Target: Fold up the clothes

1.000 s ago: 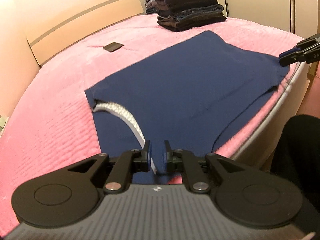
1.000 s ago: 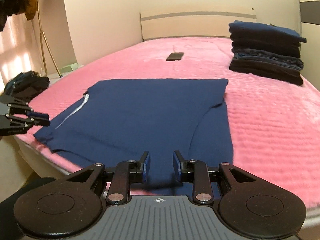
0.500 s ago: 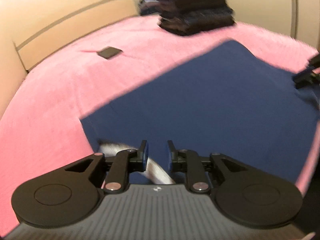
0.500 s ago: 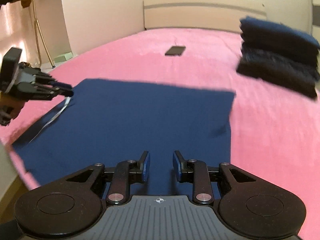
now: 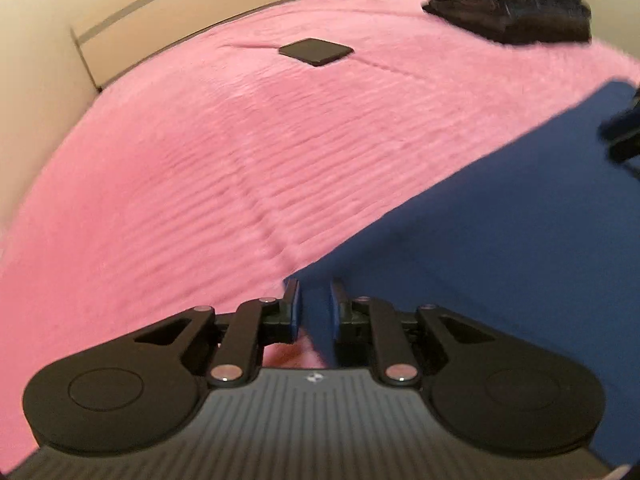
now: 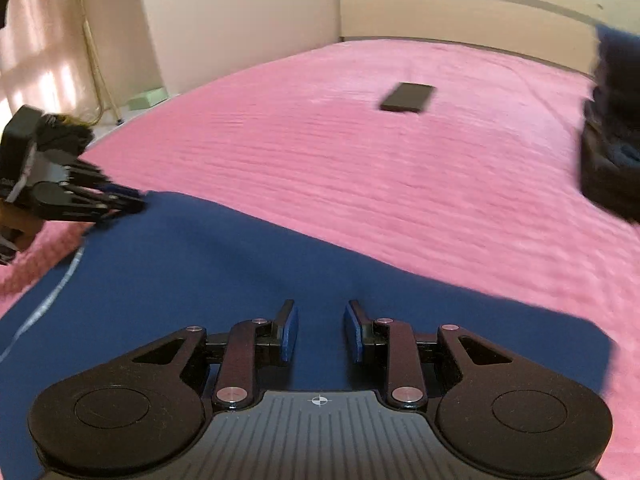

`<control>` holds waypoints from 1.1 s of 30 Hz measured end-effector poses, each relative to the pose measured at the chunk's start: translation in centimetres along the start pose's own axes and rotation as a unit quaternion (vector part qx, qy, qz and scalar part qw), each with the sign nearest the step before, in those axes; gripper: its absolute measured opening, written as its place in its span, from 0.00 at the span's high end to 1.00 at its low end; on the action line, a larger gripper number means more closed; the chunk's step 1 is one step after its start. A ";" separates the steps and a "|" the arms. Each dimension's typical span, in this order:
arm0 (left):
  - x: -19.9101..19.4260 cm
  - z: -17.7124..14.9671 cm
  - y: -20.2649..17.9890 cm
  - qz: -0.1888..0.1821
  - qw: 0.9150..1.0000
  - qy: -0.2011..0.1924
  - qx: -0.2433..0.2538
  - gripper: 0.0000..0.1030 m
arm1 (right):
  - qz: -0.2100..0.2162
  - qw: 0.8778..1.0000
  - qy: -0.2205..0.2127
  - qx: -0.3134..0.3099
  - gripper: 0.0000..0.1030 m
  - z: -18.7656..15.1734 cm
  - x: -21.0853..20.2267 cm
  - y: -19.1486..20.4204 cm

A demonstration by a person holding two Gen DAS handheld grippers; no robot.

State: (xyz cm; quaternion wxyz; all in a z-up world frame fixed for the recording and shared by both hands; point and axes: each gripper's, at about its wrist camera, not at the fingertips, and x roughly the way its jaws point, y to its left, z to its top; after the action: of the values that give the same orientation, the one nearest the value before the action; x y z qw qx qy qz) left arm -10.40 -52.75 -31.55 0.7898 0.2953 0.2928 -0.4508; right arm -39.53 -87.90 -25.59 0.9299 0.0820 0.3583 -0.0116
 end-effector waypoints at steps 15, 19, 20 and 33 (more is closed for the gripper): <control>-1.8 4.0 -5.4 -0.068 0.997 -0.035 0.033 0.86 | -0.003 1.000 -0.018 0.010 0.72 2.6 -0.1 2.7; 0.8 3.6 -6.0 -0.071 0.997 -0.022 0.028 0.85 | -0.009 1.000 -0.003 0.015 0.72 2.5 3.4 1.2; 1.0 3.4 -5.1 -0.066 0.997 -0.021 0.015 0.84 | -0.018 0.999 -0.008 0.041 0.73 2.2 3.2 -0.5; 0.1 0.6 0.9 0.002 0.999 0.001 -0.044 0.81 | -0.168 0.980 -0.020 0.109 0.70 -3.7 -8.2 -7.3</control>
State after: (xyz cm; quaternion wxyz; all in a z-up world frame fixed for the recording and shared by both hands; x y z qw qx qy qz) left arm -9.40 -52.89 -31.06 0.8026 0.2615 0.3121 -0.4359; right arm -48.63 -94.84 -23.84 0.9071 0.1211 0.3452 -0.2080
